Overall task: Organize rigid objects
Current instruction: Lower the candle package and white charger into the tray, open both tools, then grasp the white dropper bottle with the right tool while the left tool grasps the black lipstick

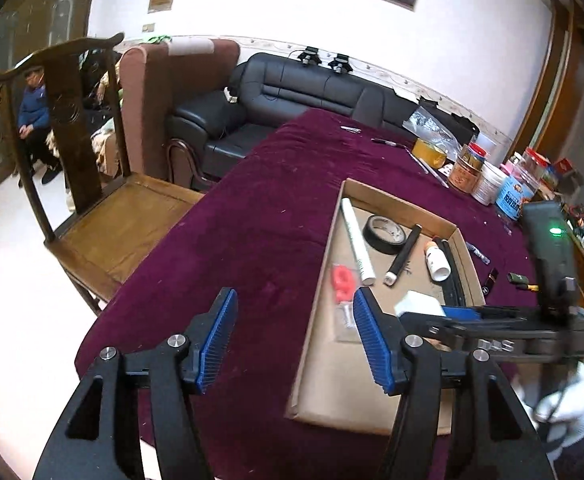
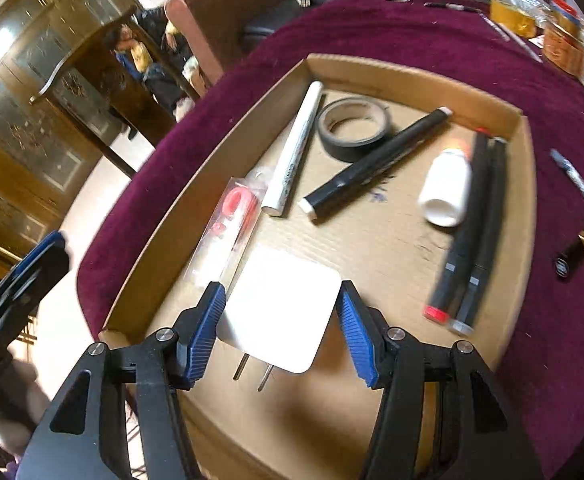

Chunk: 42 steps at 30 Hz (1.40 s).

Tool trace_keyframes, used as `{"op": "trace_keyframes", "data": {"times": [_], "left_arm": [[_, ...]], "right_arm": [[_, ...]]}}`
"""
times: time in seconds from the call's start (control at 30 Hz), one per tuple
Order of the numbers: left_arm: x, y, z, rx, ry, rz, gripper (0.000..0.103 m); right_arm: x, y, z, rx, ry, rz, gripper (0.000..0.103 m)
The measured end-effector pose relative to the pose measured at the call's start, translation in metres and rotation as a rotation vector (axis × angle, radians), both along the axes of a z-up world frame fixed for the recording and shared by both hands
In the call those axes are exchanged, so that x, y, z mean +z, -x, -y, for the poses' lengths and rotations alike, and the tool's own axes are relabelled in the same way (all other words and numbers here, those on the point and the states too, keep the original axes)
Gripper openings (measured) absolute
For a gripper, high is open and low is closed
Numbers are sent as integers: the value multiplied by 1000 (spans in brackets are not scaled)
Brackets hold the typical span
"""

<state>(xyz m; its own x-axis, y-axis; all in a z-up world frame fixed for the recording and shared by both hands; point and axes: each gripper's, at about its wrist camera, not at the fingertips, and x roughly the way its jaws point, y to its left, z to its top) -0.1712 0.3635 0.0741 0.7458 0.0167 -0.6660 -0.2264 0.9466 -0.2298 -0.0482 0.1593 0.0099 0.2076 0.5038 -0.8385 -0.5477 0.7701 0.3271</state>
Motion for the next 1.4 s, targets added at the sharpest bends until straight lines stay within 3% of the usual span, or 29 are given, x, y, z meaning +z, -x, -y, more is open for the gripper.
{"op": "trace_keyframes", "data": {"times": [0.3, 0.4, 0.6, 0.8, 1.0, 1.23, 1.4], "left_arm": [[-10, 1, -17, 29, 61, -11, 54], [-9, 0, -17, 23, 86, -13, 59], [2, 9, -6, -1, 91, 21, 60], [14, 12, 28, -103, 100, 52, 63], [22, 9, 72, -200, 83, 32, 63], [21, 4, 131, -316, 68, -19, 63], [20, 2, 167, -385, 68, -47, 63]], "right_arm": [[-3, -12, -20, -47, 34, 25, 58], [5, -9, -13, -44, -24, 17, 58], [34, 2, 28, -103, -112, 93, 58], [44, 2, 129, -267, -139, 135, 60], [39, 8, 279, -552, -131, 152, 59], [39, 52, 453, -915, -154, 186, 65], [30, 64, 509, -1033, -140, 180, 65]]}}
